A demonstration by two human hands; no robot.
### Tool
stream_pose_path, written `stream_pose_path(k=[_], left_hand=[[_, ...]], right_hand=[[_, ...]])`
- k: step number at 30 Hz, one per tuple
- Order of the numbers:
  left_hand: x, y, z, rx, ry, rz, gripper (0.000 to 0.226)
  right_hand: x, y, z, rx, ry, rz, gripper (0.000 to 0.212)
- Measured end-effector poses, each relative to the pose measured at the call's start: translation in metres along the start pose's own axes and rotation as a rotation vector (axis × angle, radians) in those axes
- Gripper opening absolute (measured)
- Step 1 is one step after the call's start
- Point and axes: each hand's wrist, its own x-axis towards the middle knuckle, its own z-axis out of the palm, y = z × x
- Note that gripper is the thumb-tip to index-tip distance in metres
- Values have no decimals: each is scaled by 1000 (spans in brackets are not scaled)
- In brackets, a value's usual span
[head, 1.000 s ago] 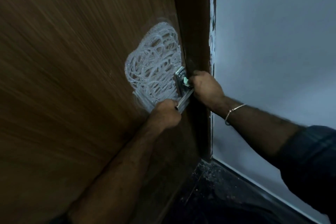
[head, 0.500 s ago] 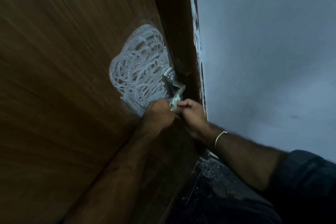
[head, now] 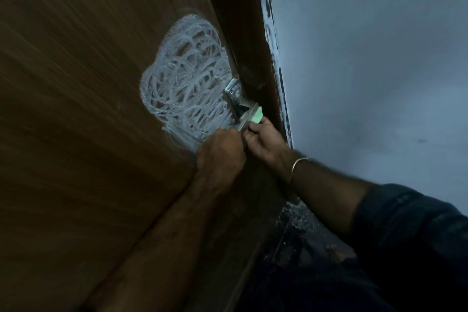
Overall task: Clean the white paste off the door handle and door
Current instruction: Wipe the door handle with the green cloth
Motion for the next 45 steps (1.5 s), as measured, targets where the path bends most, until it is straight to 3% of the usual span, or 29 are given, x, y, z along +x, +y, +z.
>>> stream_pose_path(k=[5, 8, 10, 13, 18, 27, 30, 34, 38, 45], left_hand=[[5, -3, -1, -25, 61, -12, 17], [7, -5, -3, -132, -1, -50, 23], [8, -5, -6, -155, -7, -65, 23], [10, 0, -8, -142, -26, -92, 22], [10, -3, -11, -146, 18, -63, 23], [8, -3, -11, -175, 39, -68, 22], [7, -2, -12, -183, 66, -63, 21], [7, -1, -14, -185, 13, -64, 22], [9, 2, -19, -126, -38, -52, 25], [6, -12, -24, -233, -92, -19, 17]], right_hand=[[-21, 5, -9, -236, 34, -34, 23], [-21, -21, -6, -428, 221, -296, 21], [-19, -36, -1, -894, 295, -609, 20], [-24, -43, 6, -1549, 115, -914, 26], [-31, -44, 9, -1817, -55, -985, 27], [-18, -52, 46, -2241, -119, -934, 15], [-15, -60, 42, -2154, -103, -903, 13], [-16, -56, 34, -1666, 150, -798, 11], [-22, -37, 27, -1332, 341, -675, 8], [-51, 7, 17, -1182, 332, -516, 11]])
